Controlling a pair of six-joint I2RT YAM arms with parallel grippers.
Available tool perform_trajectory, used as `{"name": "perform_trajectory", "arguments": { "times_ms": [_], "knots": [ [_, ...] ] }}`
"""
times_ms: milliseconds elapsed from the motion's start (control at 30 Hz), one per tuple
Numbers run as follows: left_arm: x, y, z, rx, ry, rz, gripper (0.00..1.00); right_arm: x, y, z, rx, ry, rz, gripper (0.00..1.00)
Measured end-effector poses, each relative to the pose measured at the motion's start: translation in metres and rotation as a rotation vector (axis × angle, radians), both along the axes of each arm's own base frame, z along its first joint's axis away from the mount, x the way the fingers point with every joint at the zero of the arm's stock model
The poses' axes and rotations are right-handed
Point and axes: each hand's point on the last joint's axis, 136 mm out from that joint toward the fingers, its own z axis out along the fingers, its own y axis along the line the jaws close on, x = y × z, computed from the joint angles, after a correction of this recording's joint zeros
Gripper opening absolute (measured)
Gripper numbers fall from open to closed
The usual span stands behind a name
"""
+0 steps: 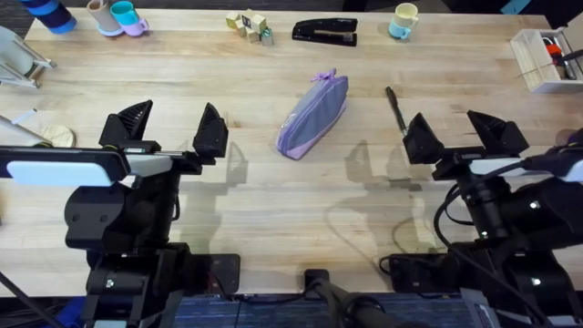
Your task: Unzip the bag, pick up the pens from the table one at a time and place them inside, then zip the bag closed.
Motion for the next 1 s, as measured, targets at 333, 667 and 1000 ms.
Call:
{"name": "perform_trajectory", "arguments": {
  "times_ms": [333,667,1000],
  "knots": [
    [0.0,0.0,0.0,0.003,0.0,0.0,0.996,0.0,0.0,-0.002,0.019,0.011,-0.002,0.997],
    [-0.007,0.0,0.005,0.015,0.099,-0.001,0.993,-0.01,0.003,0.005,0.016,0.11,0.013,0.996],
    [-0.006,-0.001,0.097,0.023,0.184,-0.007,0.993,-0.008,0.003,0.093,-0.038,0.215,0.027,0.996]
  ]
}}
